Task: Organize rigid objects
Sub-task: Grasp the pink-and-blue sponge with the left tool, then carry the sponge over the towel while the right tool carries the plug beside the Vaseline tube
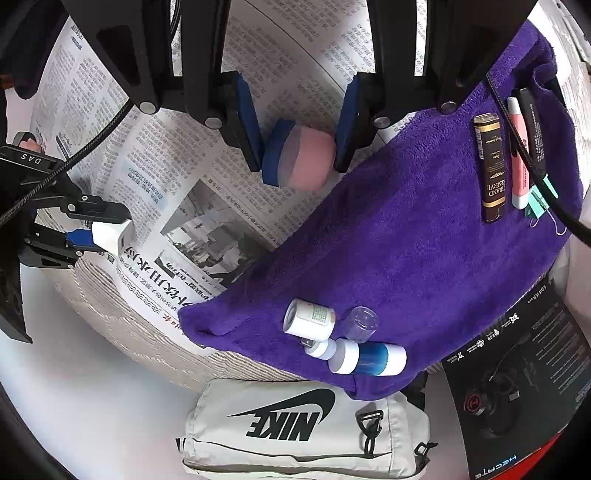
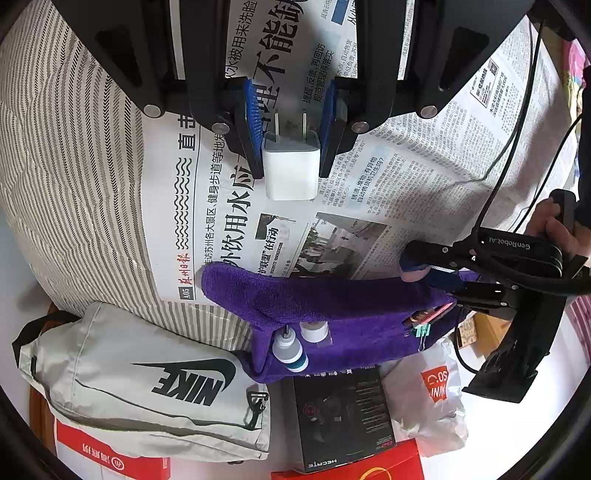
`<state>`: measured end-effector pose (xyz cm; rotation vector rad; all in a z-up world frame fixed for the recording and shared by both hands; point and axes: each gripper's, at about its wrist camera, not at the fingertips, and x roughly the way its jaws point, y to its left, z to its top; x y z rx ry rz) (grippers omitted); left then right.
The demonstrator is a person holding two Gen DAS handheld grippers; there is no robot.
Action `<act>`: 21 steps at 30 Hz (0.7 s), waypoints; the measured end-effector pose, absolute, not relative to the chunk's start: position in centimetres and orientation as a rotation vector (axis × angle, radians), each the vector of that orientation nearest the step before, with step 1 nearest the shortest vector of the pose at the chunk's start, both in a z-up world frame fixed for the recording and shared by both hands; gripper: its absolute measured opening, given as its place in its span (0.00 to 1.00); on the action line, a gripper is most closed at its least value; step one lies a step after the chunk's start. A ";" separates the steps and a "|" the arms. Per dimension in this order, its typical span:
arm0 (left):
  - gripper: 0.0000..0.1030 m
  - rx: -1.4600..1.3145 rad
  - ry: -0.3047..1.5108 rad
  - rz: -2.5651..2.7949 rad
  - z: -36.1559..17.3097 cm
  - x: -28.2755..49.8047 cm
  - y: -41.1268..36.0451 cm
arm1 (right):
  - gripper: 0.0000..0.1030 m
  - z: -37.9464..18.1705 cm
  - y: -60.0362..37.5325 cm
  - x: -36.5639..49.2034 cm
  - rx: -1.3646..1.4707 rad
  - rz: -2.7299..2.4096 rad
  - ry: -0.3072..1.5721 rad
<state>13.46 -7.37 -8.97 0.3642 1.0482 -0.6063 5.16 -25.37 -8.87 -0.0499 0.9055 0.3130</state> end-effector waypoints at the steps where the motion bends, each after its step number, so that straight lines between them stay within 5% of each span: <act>1: 0.36 0.374 1.043 -0.606 -9.0 13.5 -7.4 | 0.28 -8.9 -25.4 5.2 -0.056 0.311 0.905; 21: 0.35 0.269 1.052 -0.535 -8.5 10.9 -3.4 | 0.27 -8.6 -25.1 5.5 -0.056 0.308 0.927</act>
